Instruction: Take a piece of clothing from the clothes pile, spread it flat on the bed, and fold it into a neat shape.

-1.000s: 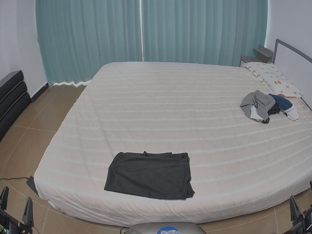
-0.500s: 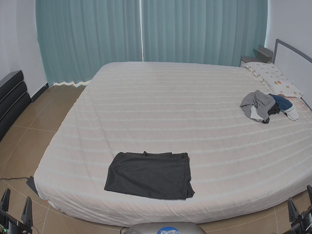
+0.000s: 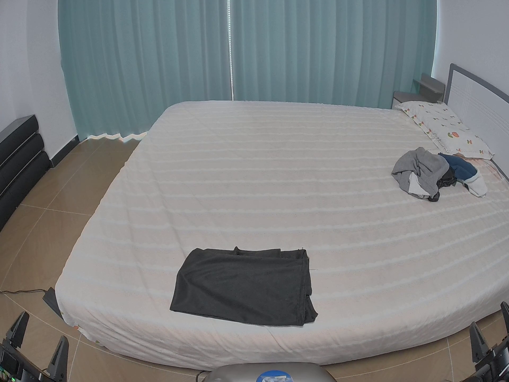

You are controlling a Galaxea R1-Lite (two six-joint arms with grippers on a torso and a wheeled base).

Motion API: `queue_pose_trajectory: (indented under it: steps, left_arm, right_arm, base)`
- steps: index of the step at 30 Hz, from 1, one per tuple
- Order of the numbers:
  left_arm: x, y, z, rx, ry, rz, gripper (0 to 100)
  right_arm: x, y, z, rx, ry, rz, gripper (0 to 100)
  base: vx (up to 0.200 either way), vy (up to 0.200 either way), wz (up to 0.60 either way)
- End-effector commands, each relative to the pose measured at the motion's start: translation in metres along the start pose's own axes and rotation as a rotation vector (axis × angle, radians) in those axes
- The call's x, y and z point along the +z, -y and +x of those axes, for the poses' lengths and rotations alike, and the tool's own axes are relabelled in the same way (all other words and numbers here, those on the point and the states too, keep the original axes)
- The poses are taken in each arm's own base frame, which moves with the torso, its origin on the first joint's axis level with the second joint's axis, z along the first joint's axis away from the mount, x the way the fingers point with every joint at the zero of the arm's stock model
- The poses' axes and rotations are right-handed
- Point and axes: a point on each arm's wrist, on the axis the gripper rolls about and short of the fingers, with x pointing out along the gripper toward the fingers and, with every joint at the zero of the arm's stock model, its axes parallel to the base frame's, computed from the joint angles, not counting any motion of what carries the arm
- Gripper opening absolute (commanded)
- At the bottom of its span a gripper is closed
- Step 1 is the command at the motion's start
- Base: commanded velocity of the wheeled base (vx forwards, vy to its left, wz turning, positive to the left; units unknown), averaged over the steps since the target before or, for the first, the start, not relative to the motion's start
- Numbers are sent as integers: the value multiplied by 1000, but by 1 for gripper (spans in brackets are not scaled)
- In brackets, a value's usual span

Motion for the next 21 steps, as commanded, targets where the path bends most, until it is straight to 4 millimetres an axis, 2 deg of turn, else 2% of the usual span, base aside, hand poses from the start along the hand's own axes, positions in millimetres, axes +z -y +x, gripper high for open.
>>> queue_pose_trajectory:
  steps: [1, 21]
  left_arm:
    - [-6, -1, 0, 53, -16, 2, 100]
    - [-6, -1, 0, 66, -15, -6, 100]
  right_arm:
    - [-2, 0, 0, 0, 5, 0, 100]
    - [-2, 0, 0, 6, 4, -2, 100]
  base:
    - [0, 0, 0]
    - [0, 0, 0]
